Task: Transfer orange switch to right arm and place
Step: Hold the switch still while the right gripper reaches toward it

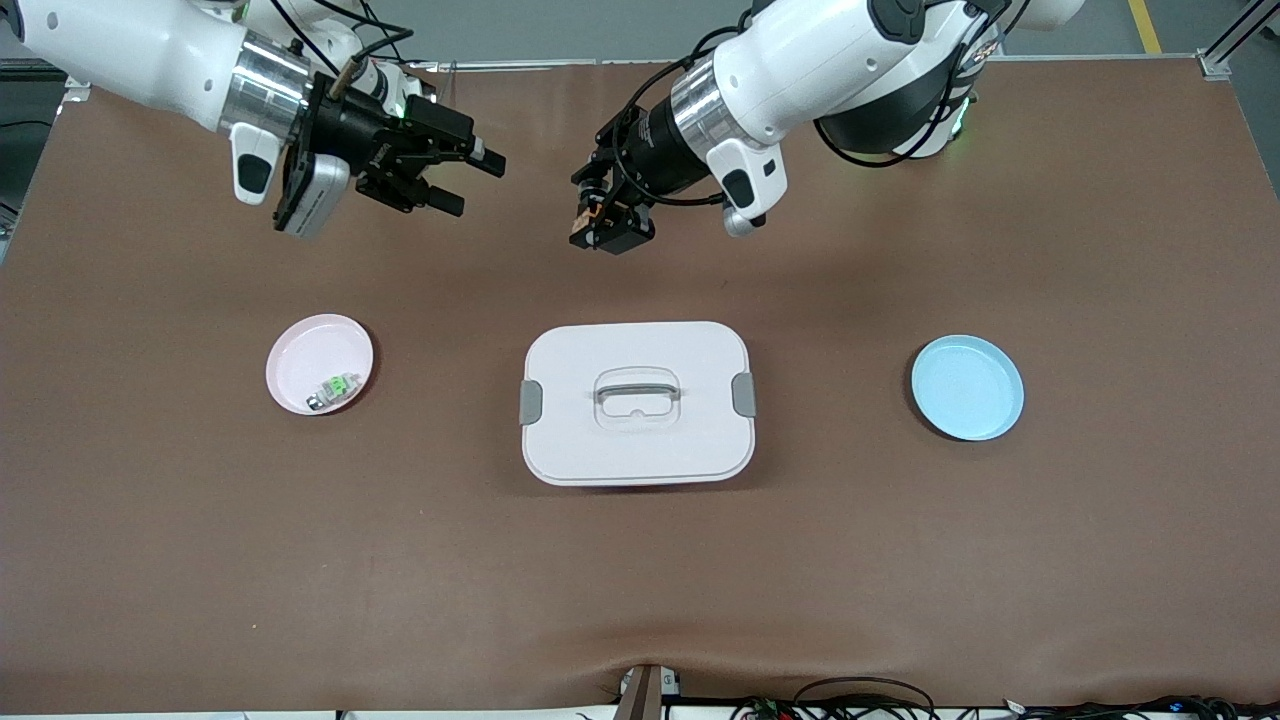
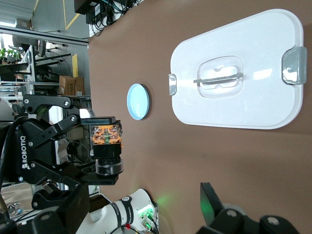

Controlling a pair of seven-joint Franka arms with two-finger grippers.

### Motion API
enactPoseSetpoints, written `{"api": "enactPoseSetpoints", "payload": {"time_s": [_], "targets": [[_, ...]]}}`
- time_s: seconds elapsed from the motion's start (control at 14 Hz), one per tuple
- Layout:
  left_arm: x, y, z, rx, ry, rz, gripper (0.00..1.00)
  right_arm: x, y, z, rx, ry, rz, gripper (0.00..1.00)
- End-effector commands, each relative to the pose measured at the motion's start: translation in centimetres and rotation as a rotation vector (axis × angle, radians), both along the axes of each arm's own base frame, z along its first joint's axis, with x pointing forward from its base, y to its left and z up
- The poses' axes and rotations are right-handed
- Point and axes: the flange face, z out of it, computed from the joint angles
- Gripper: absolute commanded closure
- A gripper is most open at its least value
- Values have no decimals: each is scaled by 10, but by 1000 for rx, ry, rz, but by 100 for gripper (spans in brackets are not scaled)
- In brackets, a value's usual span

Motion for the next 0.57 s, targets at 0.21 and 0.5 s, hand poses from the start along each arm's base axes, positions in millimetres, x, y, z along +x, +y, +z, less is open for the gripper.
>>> {"api": "enactPoseSetpoints", "payload": {"time_s": [0.21, 0.5], "targets": [[1, -3, 6, 2, -15, 12, 82, 10, 40, -6, -4, -26, -5, 0], [1, -2, 7, 4, -20, 11, 82, 17, 68, -12, 1, 9, -24, 0]]}}
